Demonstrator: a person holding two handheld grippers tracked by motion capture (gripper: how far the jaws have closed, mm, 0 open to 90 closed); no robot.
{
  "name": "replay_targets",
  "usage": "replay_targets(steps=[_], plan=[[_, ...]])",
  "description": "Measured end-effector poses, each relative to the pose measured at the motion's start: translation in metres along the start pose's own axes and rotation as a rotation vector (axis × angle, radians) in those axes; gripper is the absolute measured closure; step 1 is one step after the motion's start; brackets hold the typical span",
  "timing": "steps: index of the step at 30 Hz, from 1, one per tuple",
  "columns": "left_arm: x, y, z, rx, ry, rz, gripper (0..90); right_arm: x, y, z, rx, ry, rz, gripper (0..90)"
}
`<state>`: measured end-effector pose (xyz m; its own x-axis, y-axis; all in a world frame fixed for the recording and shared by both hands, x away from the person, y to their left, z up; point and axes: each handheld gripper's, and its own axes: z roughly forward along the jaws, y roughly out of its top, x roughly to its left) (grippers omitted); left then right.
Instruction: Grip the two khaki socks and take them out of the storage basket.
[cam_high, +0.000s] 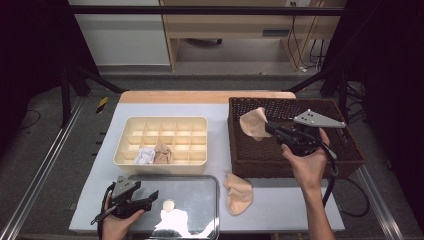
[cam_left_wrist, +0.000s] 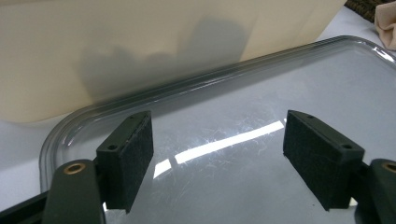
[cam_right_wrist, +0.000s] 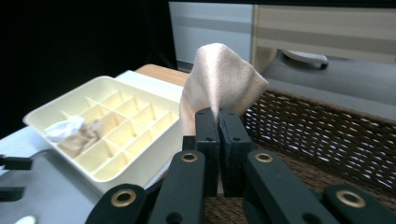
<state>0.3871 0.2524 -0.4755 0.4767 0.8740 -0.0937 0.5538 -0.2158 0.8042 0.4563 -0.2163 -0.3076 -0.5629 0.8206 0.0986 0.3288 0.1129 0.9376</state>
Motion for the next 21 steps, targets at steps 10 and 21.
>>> replay_targets(steps=[10,21], plan=[[-0.001,0.0,0.0,0.002,-0.001,0.001,23.9,0.025,-0.005,-0.017,-0.029,0.076,-0.037,88.3],[-0.002,0.0,0.001,0.002,-0.005,0.004,23.9,0.056,-0.022,-0.031,-0.013,0.161,-0.076,88.3]])
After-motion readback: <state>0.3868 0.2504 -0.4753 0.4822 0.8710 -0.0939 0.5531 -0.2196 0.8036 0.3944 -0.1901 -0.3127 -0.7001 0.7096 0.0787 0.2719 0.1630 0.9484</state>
